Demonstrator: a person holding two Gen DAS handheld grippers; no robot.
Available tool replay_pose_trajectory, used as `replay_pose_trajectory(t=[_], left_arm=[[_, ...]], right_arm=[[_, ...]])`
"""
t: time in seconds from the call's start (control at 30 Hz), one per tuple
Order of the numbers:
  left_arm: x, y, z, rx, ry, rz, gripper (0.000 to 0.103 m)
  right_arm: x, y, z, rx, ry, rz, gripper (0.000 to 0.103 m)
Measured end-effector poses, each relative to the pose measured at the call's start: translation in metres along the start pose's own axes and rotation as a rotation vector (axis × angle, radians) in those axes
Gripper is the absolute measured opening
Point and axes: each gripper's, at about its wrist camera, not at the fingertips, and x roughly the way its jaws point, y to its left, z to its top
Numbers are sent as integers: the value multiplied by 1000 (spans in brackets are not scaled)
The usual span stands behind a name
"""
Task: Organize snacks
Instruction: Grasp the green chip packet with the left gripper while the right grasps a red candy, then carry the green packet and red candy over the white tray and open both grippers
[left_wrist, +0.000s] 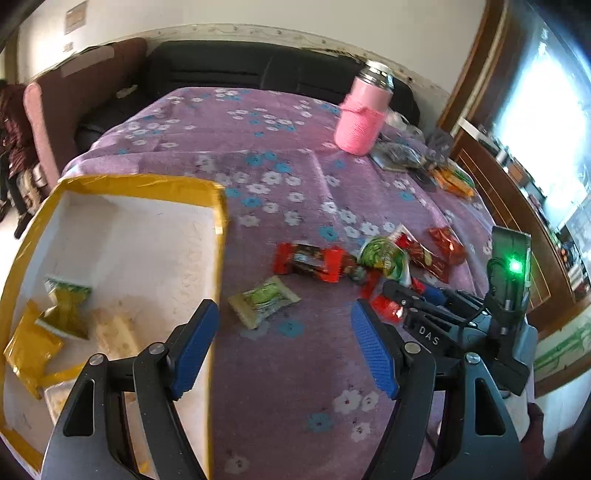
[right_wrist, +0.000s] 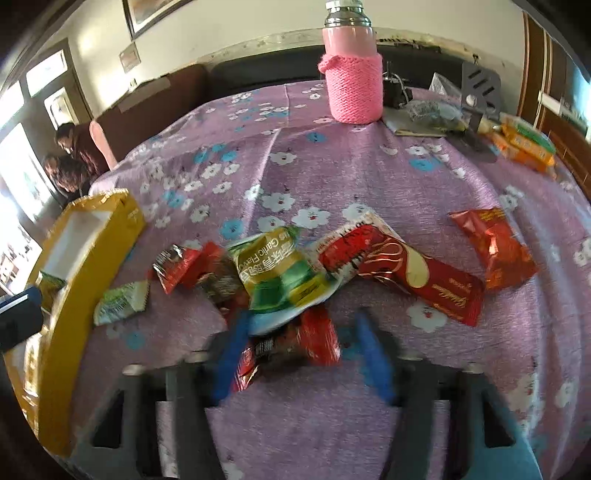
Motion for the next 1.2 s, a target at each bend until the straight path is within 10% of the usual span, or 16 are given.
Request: replay_pose_trajectory(t=[0.33, 0.57, 0.67, 0.73, 0.87, 1.2], left_arm=[[45, -63, 20, 199, 71, -71, 74], [102, -118, 36, 518, 96, -90, 74], [123, -119, 34, 515, 176, -77, 69], [123, -121, 25, 518, 184, -79, 38], [108, -122, 15, 511, 163, -118, 22], [80, -119, 2, 464, 120, -161, 17]], right_arm=[[-35, -51, -25, 156, 14, 28, 24], [-32, -66, -23, 208, 17, 84, 23], [-31, -67, -23, 210, 17, 90, 23], [-32, -69, -23, 219, 18, 99, 23], [-32, -72, -23, 245, 14, 111, 21], [-34, -68, -23, 262, -1, 189, 17]])
